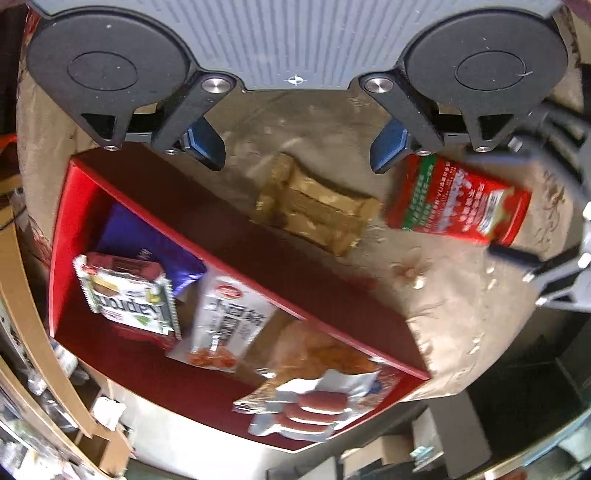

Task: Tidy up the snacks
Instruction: 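Grasp the red spicy-strip bag with the left tool while the right grasps the gold pastry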

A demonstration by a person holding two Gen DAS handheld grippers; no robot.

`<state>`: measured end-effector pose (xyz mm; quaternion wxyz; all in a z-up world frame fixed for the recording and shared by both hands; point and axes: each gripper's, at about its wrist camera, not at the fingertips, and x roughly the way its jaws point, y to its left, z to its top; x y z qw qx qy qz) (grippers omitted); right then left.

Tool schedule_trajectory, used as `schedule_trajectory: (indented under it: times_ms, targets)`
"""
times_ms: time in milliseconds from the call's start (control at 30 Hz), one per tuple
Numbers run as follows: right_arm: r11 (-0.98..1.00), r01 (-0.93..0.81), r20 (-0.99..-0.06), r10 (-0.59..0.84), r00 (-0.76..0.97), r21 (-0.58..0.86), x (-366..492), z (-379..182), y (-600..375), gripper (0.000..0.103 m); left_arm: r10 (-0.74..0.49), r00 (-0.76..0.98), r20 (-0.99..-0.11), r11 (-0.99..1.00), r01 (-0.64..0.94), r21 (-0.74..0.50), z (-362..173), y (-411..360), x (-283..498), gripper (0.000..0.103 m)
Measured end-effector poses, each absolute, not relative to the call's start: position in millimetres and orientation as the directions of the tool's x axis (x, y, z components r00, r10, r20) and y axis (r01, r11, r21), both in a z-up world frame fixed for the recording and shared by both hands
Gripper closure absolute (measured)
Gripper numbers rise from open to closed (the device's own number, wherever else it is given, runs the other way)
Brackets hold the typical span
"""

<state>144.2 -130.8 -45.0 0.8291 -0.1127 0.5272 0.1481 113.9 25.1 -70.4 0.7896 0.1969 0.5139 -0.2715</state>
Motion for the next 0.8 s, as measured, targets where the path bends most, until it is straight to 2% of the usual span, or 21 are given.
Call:
schedule_trajectory:
  times_ms: [200,233,333,367,400,433,533,667,800]
  targets:
    - [0.910,-0.412,-0.903,0.140,0.406,-0.044,147.1,-41.5,-123.7,0.013,-0.203,0.385,-0.900,0.752,0.650,0.108,-69.2,4.0,116.4,0.018]
    - [0.915,-0.402,-0.901,0.141,0.410,-0.040,148.5,-40.4,-125.3,0.013,-0.187,0.396,-0.899,0.748,0.651,0.131,-72.0,1.3,121.8,0.014]
    - [0.920,-0.391,-0.898,0.144,0.416,-0.034,151.6,-41.1,-128.3,0.013,-0.193,0.396,-0.898,0.733,0.666,0.137,-72.8,-4.7,126.3,0.014]
    - [0.910,-0.412,-0.899,0.151,0.410,-0.036,152.5,-42.4,-126.0,0.013,-0.191,0.391,-0.900,0.738,0.662,0.131,-73.3,-8.9,127.4,0.015]
    - [0.897,-0.439,-0.900,0.160,0.405,-0.038,154.1,-43.7,-122.7,0.013,-0.196,0.383,-0.903,0.741,0.661,0.120,-73.0,-11.8,126.7,0.020]
    - [0.883,-0.467,-0.898,0.168,0.406,-0.046,157.6,-44.9,-118.6,0.013,-0.202,0.378,-0.904,0.740,0.663,0.112,-72.1,-12.4,125.5,0.030]
    - [0.847,-0.530,-0.903,0.206,0.378,-0.028,171.0,-48.2,-108.6,0.013,-0.231,0.354,-0.906,0.747,0.661,0.068,-71.5,-12.2,122.7,0.042]
    - [0.772,-0.632,-0.906,0.223,0.359,-0.061,173.2,-48.8,-92.8,0.010,-0.257,0.322,-0.911,0.773,0.634,0.006,-72.0,-3.4,127.0,0.044]
    - [0.720,-0.693,-0.916,0.246,0.316,-0.046,170.9,-52.4,-82.7,0.007,-0.250,0.322,-0.913,0.775,0.632,0.010,-71.9,1.3,122.1,0.044]
